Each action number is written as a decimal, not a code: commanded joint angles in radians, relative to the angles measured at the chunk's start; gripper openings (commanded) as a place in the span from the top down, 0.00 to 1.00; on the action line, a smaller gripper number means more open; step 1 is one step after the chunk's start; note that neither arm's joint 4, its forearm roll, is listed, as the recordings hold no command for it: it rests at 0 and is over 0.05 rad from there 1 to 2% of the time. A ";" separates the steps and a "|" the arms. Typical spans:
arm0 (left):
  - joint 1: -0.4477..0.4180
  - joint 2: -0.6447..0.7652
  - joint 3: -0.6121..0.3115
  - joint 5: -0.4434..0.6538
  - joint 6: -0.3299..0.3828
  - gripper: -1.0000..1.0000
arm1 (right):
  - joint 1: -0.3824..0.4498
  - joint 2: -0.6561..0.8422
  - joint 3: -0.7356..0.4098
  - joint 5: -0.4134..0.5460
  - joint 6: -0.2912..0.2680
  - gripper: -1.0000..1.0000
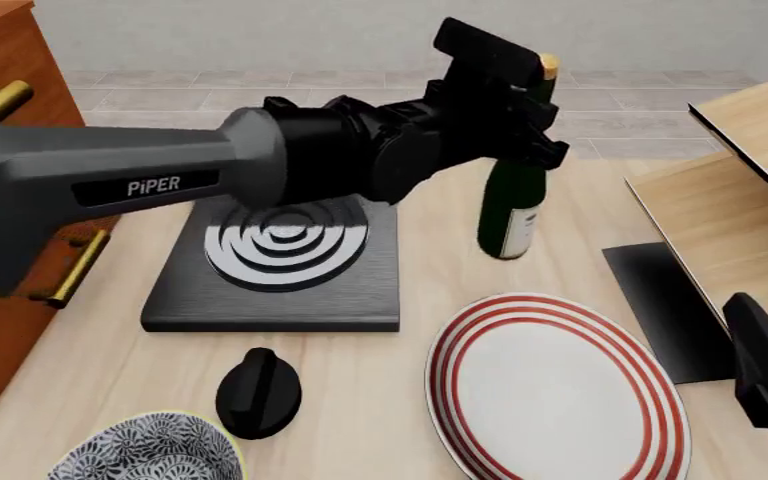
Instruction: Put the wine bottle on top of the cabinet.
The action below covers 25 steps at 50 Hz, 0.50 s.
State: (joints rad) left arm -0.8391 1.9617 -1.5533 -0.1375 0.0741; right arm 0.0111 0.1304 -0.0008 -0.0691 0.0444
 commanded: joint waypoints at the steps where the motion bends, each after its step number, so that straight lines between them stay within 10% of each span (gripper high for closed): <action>1: -0.016 -0.262 0.185 0.043 0.015 1.00 | 0.002 0.000 0.000 0.000 -0.001 0.00; 25: -0.004 -0.444 0.379 0.027 0.015 1.00 | 0.004 -0.004 0.000 0.002 -0.003 0.00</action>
State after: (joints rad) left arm -0.8451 1.5998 -1.2494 -0.0941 0.0789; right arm 0.0141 0.1280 -0.0008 -0.0680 0.0421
